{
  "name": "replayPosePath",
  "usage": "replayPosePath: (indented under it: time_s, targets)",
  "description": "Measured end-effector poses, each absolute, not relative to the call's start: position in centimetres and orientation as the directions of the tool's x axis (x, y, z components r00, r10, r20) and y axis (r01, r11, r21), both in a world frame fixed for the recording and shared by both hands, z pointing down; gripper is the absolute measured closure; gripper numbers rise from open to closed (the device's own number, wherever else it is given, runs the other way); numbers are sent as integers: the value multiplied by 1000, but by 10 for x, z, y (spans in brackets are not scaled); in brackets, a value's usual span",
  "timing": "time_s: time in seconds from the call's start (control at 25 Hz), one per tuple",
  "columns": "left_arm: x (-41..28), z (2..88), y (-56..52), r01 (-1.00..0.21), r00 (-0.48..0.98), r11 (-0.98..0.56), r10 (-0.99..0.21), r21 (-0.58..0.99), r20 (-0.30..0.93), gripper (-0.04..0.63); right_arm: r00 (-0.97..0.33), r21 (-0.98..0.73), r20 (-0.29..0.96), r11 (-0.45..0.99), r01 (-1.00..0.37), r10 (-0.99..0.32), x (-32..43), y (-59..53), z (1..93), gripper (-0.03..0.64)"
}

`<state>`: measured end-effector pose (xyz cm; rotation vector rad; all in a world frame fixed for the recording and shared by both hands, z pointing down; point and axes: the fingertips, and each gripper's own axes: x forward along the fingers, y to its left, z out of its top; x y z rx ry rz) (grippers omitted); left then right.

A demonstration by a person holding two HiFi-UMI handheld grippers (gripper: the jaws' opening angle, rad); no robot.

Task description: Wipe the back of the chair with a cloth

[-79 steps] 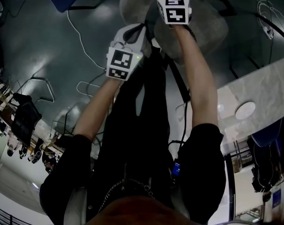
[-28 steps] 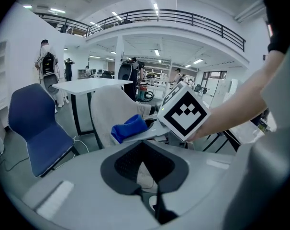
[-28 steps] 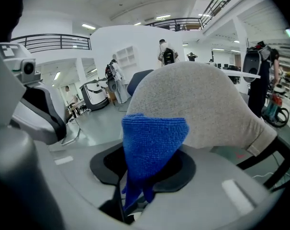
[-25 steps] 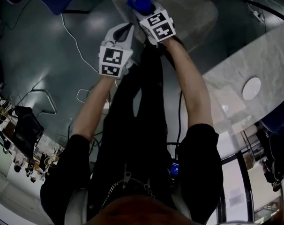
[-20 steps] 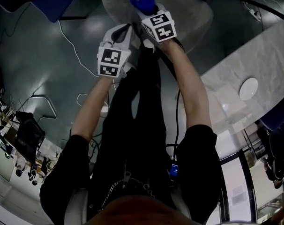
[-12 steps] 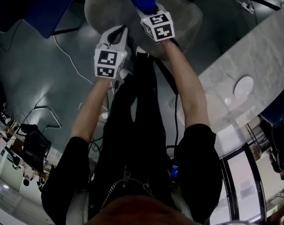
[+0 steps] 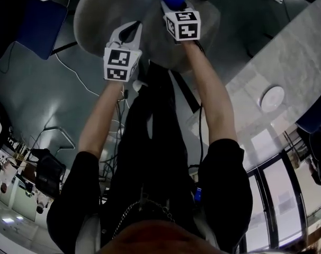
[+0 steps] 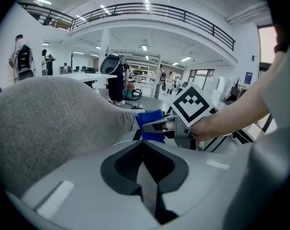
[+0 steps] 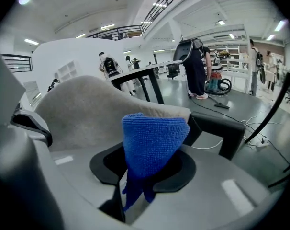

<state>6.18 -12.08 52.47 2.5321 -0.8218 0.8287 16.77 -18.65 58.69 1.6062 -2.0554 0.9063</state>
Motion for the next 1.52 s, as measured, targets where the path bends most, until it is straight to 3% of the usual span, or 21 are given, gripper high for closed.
replayPosePath:
  time_s: [0.36,0.96,1.52]
  targets:
    - [73,551,-137,-621,661,-766,-395,169,638,584,-122,-207,690,-33,-978,-714,220,-211,610,479]
    - [50,552,-143,-654,643,-737,-420,174,640,584,24,-142,723,-182,-973,-690,222,-243,630,480]
    - [11,534,-126,-707,629,-676,-467,207,622,584,-105,-180,691,-30,-983,-715,151,-266,610,480]
